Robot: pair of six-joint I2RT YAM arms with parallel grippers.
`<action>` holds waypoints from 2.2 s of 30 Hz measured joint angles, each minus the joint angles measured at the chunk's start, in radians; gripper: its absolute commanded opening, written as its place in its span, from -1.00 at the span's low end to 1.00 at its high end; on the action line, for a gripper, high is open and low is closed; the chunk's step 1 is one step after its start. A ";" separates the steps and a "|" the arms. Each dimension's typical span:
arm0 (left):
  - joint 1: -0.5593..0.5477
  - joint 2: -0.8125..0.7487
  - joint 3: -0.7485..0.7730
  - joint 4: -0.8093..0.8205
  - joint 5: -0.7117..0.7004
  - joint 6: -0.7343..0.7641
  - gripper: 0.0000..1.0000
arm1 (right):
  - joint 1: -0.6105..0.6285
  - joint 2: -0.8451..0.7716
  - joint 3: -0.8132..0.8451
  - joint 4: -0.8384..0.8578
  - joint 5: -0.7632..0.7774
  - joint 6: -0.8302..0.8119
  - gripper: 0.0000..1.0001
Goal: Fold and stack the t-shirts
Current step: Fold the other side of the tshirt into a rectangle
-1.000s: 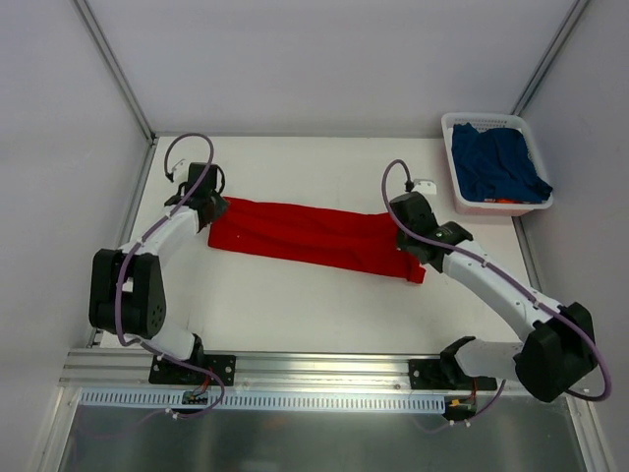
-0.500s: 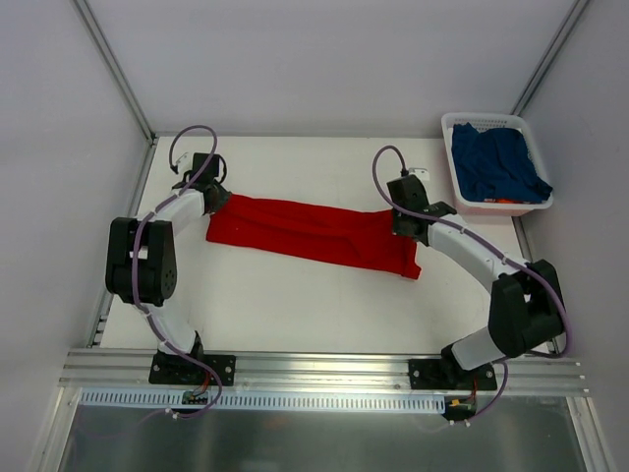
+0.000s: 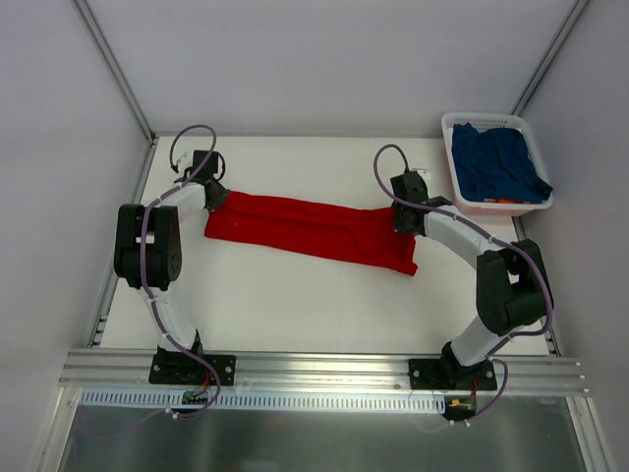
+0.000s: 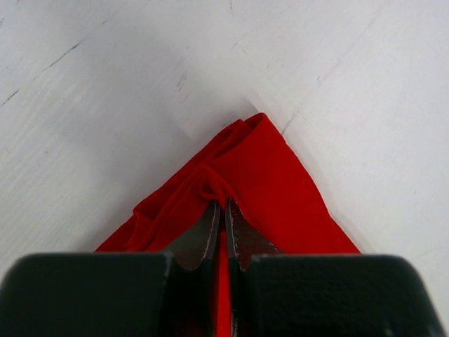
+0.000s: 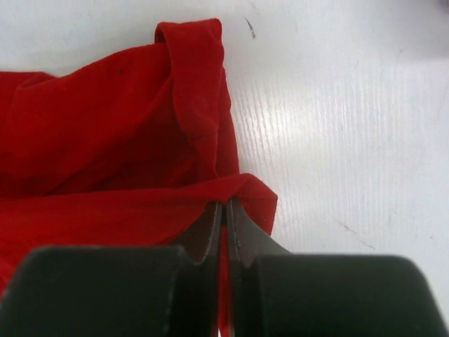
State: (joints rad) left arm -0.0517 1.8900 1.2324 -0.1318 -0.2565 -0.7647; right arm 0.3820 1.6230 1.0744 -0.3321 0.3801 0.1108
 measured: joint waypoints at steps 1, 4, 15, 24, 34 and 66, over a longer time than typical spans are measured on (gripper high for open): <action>0.002 0.007 0.008 0.000 0.003 0.000 -1.00 | -0.003 0.008 0.005 0.002 -0.002 0.000 -0.99; 0.003 0.024 0.025 0.001 0.006 0.000 -1.00 | -0.010 0.035 0.022 0.010 -0.006 0.000 -0.99; 0.008 0.072 0.076 0.002 0.014 0.019 0.15 | -0.026 0.102 0.068 0.017 -0.025 -0.012 -0.57; 0.008 0.073 0.089 0.008 0.013 0.025 0.98 | -0.033 0.107 0.070 0.019 -0.021 -0.026 0.28; 0.008 0.061 0.077 0.011 0.013 0.025 0.98 | -0.033 0.096 0.070 0.012 -0.010 -0.027 0.33; -0.091 -0.103 -0.109 0.014 0.149 0.057 0.98 | 0.267 0.017 0.015 -0.053 -0.140 0.064 0.50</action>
State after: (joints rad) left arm -0.1429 1.7874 1.1233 -0.1173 -0.1074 -0.7078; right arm 0.6487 1.6398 1.0897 -0.3855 0.2401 0.1749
